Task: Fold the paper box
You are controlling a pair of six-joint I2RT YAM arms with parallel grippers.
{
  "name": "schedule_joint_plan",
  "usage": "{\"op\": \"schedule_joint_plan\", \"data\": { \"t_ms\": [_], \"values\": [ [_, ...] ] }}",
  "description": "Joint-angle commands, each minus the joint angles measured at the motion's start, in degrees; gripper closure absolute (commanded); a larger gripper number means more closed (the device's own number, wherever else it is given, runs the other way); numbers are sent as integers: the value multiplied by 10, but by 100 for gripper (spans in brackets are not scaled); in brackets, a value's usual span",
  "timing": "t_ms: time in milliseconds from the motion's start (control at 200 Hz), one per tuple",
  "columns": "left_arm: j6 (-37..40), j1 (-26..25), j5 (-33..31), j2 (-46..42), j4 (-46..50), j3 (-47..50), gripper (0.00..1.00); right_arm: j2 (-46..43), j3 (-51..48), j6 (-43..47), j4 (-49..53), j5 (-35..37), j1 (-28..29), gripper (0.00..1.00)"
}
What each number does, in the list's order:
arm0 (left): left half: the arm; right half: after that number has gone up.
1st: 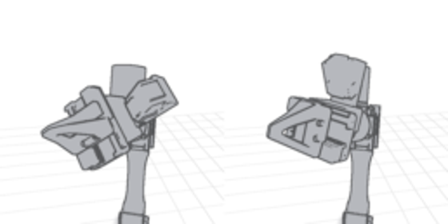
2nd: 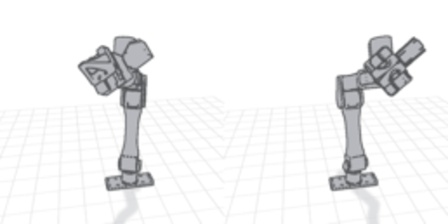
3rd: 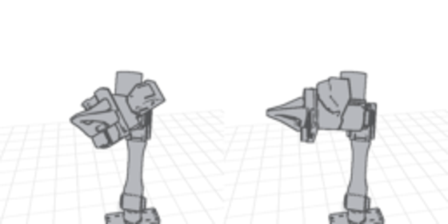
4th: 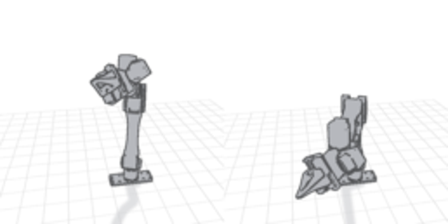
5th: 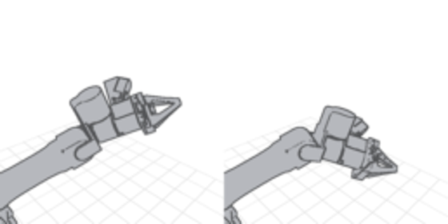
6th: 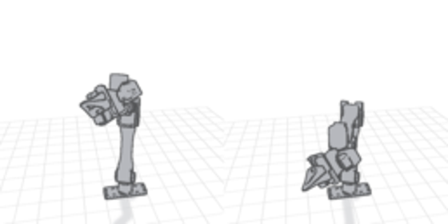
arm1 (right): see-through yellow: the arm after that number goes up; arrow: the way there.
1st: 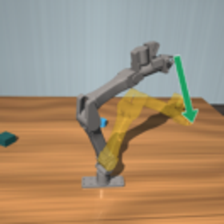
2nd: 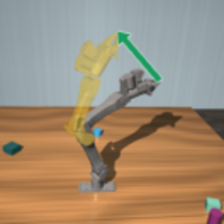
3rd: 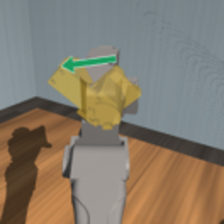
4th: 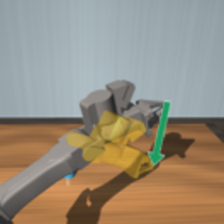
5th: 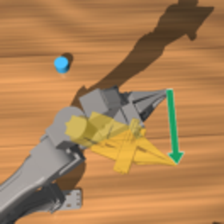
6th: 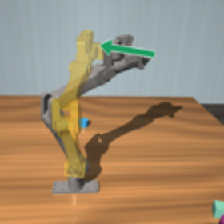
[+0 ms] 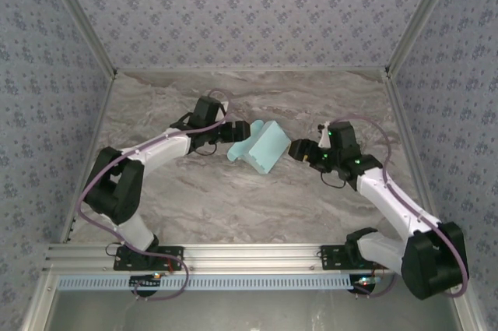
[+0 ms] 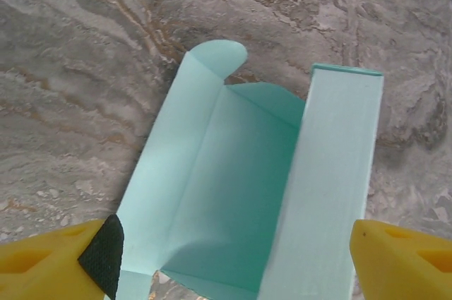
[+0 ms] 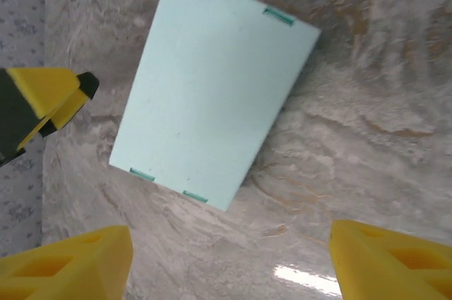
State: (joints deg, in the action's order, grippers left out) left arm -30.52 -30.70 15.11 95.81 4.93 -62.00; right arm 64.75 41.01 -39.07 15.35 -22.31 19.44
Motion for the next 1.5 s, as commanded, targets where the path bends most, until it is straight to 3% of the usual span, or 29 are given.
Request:
{"op": "schedule_joint_plan", "data": {
  "t_ms": [0, 95, 205, 450, 805, 1174, 1309, 1494],
  "values": [
    [4, 5, -2, -11, -21, 2, 15, 55, 88, 65, 47, 18, 31, 29],
    [6, 12, -17, -25, -24, 11, 15, 134, 165, 133, 94, 37, 47, 44],
    [-12, 30, -38, -43, -47, 41, 16, 220, 205, 116, 55, -15, 54, 59],
    [-28, 52, -27, -45, -95, 84, 17, 355, 322, 119, 64, -28, 84, 67],
    [-34, 54, -10, -10, -142, 98, 17, 454, 427, 135, 156, 31, 106, 67],
    [-8, 55, -15, -25, -125, 110, 17, 528, 441, 117, 131, 54, 127, 67],
    [-1, 54, -14, -27, -120, 121, 17, 518, 437, 122, 123, 36, 118, 65],
    [6, 38, -29, -36, -77, 125, 18, 441, 437, 175, 150, 48, 75, 55]
  ]
}}
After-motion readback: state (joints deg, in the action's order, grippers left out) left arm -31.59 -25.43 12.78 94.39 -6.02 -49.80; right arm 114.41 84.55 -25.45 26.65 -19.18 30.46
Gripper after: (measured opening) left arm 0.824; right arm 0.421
